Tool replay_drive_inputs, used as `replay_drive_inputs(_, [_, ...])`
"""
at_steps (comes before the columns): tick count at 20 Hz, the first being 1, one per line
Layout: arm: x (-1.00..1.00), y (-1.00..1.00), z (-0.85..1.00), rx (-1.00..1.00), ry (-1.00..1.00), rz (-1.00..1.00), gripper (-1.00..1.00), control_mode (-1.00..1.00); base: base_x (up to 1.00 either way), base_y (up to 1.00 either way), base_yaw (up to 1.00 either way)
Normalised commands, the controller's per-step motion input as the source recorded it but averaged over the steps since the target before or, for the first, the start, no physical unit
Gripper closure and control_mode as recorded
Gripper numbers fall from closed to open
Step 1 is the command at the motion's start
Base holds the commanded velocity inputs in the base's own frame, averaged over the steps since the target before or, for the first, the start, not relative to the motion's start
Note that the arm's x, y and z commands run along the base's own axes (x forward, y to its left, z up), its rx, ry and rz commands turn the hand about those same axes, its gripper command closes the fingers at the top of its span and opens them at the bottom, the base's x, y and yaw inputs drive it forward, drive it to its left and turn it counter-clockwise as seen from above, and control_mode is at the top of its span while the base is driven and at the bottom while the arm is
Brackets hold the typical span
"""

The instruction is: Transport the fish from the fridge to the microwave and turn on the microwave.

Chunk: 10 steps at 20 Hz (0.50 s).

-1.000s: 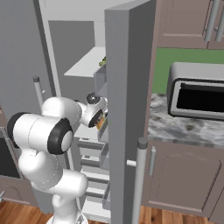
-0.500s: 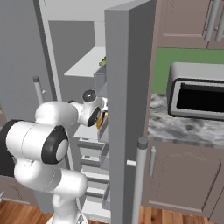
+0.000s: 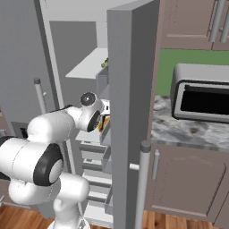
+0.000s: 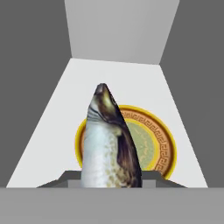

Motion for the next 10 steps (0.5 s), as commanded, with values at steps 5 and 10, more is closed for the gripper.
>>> replay_drive_inputs(5, [-0.22, 0.04, 0.19, 0.0, 0.0, 0.0, 1.0, -1.0, 0.0, 0.0, 0.0])
replay_drive_inputs(10, [-0.21, 0.04, 0.2, 0.0, 0.0, 0.0, 1.0, -1.0, 0.0, 0.0, 0.0])
